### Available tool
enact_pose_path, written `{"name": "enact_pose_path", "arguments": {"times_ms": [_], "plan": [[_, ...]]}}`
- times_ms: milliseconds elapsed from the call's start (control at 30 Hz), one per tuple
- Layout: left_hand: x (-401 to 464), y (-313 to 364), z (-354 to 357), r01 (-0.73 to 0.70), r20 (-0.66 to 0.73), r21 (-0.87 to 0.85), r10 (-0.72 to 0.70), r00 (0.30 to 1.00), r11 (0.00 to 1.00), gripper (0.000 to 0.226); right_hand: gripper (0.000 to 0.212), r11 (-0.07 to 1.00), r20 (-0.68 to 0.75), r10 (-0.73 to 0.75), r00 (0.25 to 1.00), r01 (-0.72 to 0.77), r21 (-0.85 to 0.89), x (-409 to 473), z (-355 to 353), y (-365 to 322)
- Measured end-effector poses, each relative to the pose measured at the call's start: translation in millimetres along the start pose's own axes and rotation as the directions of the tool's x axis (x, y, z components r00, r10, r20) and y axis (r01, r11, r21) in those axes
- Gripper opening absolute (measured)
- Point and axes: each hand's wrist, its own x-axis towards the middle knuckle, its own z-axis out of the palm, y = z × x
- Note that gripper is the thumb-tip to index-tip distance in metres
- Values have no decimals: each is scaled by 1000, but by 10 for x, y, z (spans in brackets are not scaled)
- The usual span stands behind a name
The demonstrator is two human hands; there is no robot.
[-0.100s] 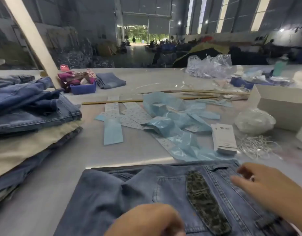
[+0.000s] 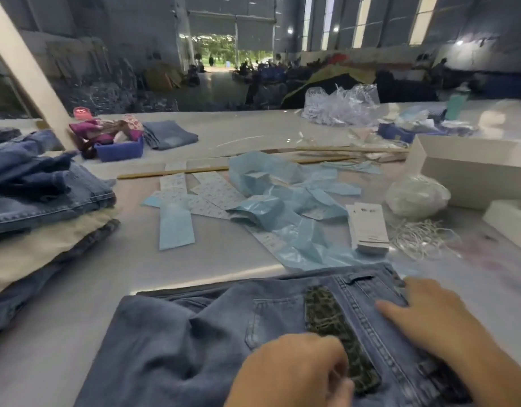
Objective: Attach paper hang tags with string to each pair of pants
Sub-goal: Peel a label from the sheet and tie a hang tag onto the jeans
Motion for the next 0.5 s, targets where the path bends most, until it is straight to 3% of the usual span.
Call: {"name": "enact_pose_path", "arguments": {"times_ms": [33, 67, 133, 200, 267, 300, 367, 433, 500], "plan": [[-85, -160, -132, 5, -75, 60, -1, 997, 998, 36, 57, 998, 24, 36, 999, -37, 44, -41, 99, -32], [24, -134, -68, 100, -10, 31, -100, 995, 995, 34, 56, 990, 24, 54, 998, -56, 131, -64, 200, -23], [271, -242, 76, 200, 9, 181, -205, 979, 963, 33, 58, 970, -32, 94, 995, -84, 228, -116, 276, 22], [460, -220, 237, 292, -8, 199, -297, 955, 935, 38, 50, 985, -171, 84, 982, -57, 160, -160, 229, 61], [632, -332, 279, 372, -25, 168, -373, 928, 913, 42, 24, 991, -308, 61, 949, -22, 129, -221, 154, 78], [709, -398, 251, 406, -10, 141, -408, 913, 903, 42, 16, 991, -296, 62, 953, -25, 128, -254, 112, 93], [817, -438, 214, 436, 19, 42, -437, 899, 899, 39, 20, 989, -174, 56, 983, -31, 146, -317, 74, 139], [932, -412, 186, 431, -10, -82, -433, 901, 899, 36, 21, 969, -84, 43, 996, -21, 245, -306, 46, 178], [1068, -331, 204, 405, -12, -103, -408, 913, 909, 40, 22, 935, -22, 44, 999, -33, 354, -253, 17, 172]]}}
